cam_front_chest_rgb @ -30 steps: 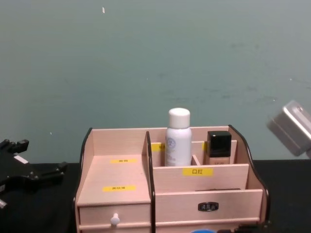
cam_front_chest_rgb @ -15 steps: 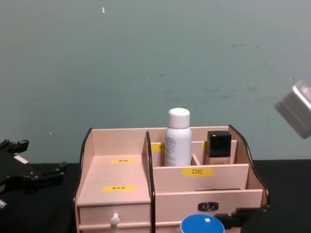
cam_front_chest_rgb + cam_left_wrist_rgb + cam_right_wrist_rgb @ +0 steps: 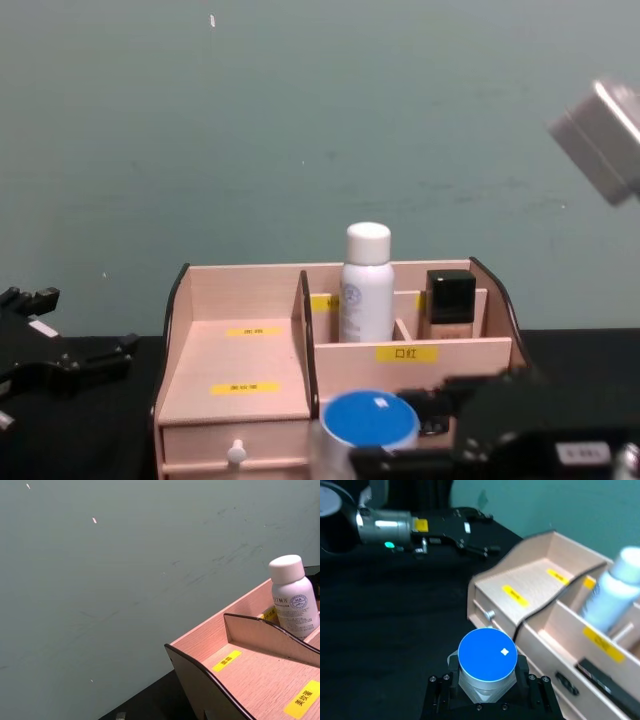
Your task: Pick up the facial cleanser and watermelon frost from the table and place them into the tiered storage box.
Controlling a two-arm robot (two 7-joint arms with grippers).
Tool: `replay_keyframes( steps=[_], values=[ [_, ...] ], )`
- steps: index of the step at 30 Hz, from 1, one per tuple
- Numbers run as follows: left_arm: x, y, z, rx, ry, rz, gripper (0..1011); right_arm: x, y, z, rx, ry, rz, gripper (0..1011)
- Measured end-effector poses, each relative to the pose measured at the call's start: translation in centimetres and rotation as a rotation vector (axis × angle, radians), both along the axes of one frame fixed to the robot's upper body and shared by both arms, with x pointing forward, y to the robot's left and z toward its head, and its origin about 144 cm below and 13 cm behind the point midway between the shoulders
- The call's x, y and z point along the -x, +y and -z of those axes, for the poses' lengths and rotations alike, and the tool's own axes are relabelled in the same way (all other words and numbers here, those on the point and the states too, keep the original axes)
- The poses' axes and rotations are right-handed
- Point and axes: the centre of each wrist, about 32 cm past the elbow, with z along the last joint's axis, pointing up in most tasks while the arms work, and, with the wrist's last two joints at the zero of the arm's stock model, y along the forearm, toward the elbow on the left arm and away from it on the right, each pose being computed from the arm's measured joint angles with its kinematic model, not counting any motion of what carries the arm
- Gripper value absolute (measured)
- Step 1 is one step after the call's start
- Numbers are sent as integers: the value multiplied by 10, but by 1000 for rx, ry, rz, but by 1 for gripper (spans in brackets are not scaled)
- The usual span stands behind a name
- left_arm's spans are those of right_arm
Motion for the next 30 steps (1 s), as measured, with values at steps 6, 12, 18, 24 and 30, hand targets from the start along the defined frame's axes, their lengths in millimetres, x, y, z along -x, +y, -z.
replay_keyframes(
  steps=[6,12,18,24,30],
  values=[
    [0,0,0,0,0,0,1010,-7,13,-8,-11,-25,-27,691],
    [0,0,0,0,0,0,1010,-18,29,-13,-19,-46,-39,691],
    [0,0,0,0,0,0,1010,-32,45,-14,-15,-62,-39,691],
    [0,0,0,0,0,0,1010,-45,59,-13,-1,-72,-28,691],
    [0,0,0,0,0,0,1010,-56,68,-14,7,-84,-4,691]
  ],
)
